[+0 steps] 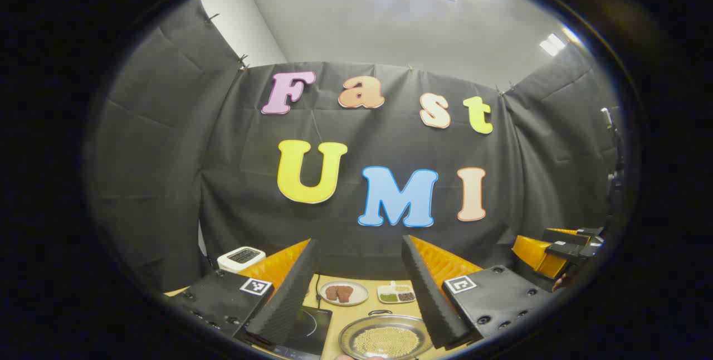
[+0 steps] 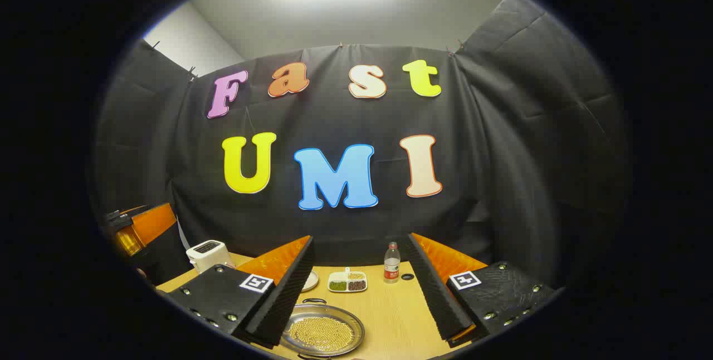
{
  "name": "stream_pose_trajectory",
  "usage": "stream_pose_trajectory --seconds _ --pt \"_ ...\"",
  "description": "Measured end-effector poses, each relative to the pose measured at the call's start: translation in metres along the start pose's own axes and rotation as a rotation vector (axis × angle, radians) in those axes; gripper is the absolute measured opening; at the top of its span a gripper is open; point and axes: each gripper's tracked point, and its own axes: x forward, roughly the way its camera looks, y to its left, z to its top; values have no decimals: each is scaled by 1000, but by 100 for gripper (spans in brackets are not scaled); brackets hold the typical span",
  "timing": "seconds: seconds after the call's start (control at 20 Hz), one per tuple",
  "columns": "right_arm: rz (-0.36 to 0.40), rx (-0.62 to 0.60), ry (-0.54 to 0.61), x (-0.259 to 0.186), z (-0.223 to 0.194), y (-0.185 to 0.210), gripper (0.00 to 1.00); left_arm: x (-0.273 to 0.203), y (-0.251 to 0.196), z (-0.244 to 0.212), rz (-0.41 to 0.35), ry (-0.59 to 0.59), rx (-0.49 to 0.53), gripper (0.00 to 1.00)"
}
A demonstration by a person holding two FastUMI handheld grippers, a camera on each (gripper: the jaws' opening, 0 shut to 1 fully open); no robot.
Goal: First push the handle of the pot to place it horizontally, then grasp the pot with both hands and set it on the induction cooktop.
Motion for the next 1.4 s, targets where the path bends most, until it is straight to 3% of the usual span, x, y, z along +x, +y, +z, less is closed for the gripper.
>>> stream_pose_trajectory --seconds 0.75,1.15,1.3,1.35,1.4 --pt "0 -16 104 -1 -50 13 99 -10 31 -14 23 9 16 97" --pt "30 -21 182 -1 -86 34 99 -9 39 -28 -5 40 38 97" --pt "37 -18 221 -3 -99 41 86 -7 44 -33 -10 52 39 97" --pt "41 -16 236 -4 -104 44 72 -9 46 -35 -10 56 37 97" --pt "35 -17 256 -8 -105 44 70 -8 48 -36 -9 59 34 97"
